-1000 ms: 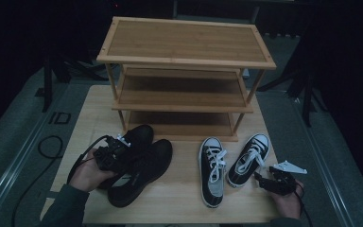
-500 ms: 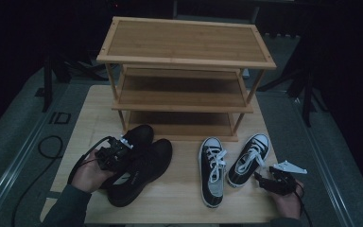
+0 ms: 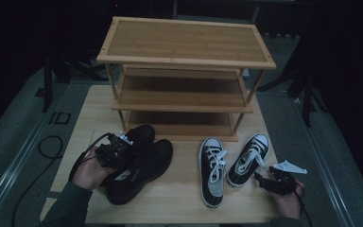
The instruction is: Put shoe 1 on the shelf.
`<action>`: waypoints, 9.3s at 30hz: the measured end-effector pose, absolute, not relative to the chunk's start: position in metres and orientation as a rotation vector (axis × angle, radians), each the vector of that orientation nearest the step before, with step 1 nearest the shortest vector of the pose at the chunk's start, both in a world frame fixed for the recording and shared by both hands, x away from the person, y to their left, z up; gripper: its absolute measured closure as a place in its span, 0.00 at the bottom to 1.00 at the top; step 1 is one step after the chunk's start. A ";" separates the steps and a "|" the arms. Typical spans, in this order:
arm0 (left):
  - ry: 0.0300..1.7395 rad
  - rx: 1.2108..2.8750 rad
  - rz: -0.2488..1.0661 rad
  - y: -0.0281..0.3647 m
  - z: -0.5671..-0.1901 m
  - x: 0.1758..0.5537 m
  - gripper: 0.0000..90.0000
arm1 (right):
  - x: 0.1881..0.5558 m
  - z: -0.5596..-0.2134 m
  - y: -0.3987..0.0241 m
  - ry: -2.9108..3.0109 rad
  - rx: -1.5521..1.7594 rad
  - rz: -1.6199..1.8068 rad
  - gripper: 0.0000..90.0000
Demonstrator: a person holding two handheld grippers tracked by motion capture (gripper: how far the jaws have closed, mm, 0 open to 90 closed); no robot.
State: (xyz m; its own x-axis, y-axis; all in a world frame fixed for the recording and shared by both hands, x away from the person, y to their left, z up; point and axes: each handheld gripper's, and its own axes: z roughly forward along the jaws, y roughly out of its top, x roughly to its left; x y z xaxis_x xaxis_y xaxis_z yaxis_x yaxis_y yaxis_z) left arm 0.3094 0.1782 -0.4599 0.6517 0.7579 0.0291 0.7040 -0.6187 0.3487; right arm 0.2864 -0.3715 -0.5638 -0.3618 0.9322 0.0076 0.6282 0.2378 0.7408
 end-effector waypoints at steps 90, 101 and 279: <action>1.468 2.411 0.473 0.080 -0.460 0.394 0.92 | 0.287 -0.564 -0.372 2.084 1.418 0.930 0.30; 1.451 2.389 0.442 0.075 -0.461 0.394 0.73 | 0.287 -0.564 -0.372 2.085 1.417 0.930 0.30; 1.025 2.320 0.411 0.070 -0.498 0.318 1.00 | 0.288 -0.564 -0.371 2.086 1.416 0.928 0.30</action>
State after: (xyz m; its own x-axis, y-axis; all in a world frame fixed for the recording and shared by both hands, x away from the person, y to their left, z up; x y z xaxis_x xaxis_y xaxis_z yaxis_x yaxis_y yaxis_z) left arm 0.3182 0.0701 -0.4979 0.6601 0.7495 0.0500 0.5761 -0.5478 0.6066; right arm 0.2875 -0.3714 -0.5638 -0.3708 0.9287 0.0046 0.6252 0.2460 0.7407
